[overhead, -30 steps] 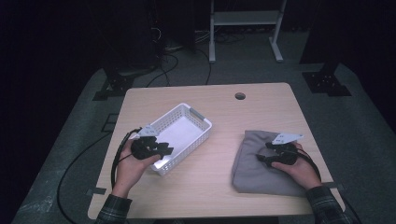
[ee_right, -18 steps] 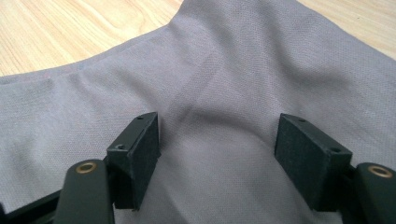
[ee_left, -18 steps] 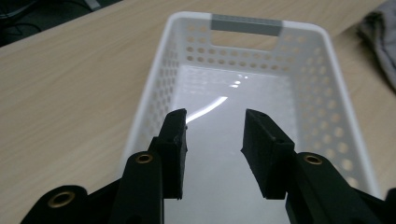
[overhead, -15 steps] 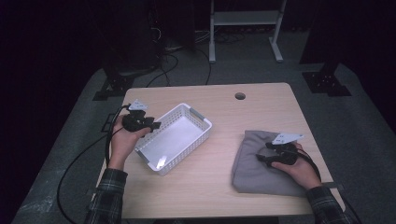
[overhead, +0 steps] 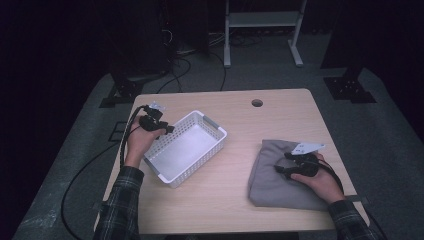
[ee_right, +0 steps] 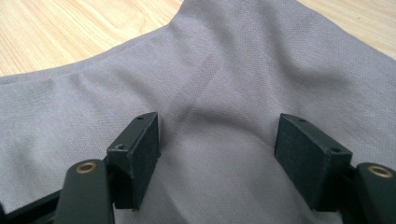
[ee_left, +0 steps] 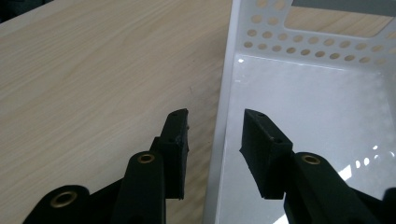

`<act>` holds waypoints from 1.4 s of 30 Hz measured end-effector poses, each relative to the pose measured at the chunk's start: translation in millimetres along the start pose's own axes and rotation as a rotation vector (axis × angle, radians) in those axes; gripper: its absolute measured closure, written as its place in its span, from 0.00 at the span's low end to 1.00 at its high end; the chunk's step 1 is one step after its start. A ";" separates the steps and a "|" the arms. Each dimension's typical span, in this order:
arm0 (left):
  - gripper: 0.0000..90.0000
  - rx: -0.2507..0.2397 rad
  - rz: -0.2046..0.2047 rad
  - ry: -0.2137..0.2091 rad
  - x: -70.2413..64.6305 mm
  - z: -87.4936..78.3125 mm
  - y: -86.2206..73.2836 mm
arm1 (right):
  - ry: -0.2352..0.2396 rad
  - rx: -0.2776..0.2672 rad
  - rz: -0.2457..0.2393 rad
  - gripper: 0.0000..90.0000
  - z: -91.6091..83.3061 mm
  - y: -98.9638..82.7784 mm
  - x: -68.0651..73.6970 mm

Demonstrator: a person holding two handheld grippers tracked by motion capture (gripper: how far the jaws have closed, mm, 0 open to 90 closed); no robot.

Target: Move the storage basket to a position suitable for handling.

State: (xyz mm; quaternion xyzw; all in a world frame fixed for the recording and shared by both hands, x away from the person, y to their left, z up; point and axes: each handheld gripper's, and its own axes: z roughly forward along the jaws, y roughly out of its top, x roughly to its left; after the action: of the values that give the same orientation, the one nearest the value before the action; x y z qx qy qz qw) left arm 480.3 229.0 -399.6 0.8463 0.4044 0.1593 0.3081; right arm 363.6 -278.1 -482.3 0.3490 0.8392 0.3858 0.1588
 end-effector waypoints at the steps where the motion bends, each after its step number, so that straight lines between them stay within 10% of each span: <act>1: 0.72 0.001 0.002 -0.002 -0.3 1.8 0.4 | 0.000 0.000 0.001 0.32 0.0 0.0 0.0; 13: 0.94 0.067 -0.025 -0.009 -8.2 6.7 1.2 | 0.001 0.000 0.000 0.32 0.0 0.0 -0.1; 24: 0.94 0.071 -0.096 0.030 -18.4 -3.2 -9.2 | 0.003 -0.001 0.000 0.32 0.0 -0.1 -0.3; 42: 0.94 0.038 -0.246 0.097 -17.4 -53.4 -71.5 | 0.004 0.001 -0.001 0.32 0.2 0.1 -0.3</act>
State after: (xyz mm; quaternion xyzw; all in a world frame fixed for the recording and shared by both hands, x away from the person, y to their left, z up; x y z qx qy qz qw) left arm 399.9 270.8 -405.9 0.7874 0.5223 0.1533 0.2892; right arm 364.0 -278.2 -482.4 0.3481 0.8397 0.3861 0.1572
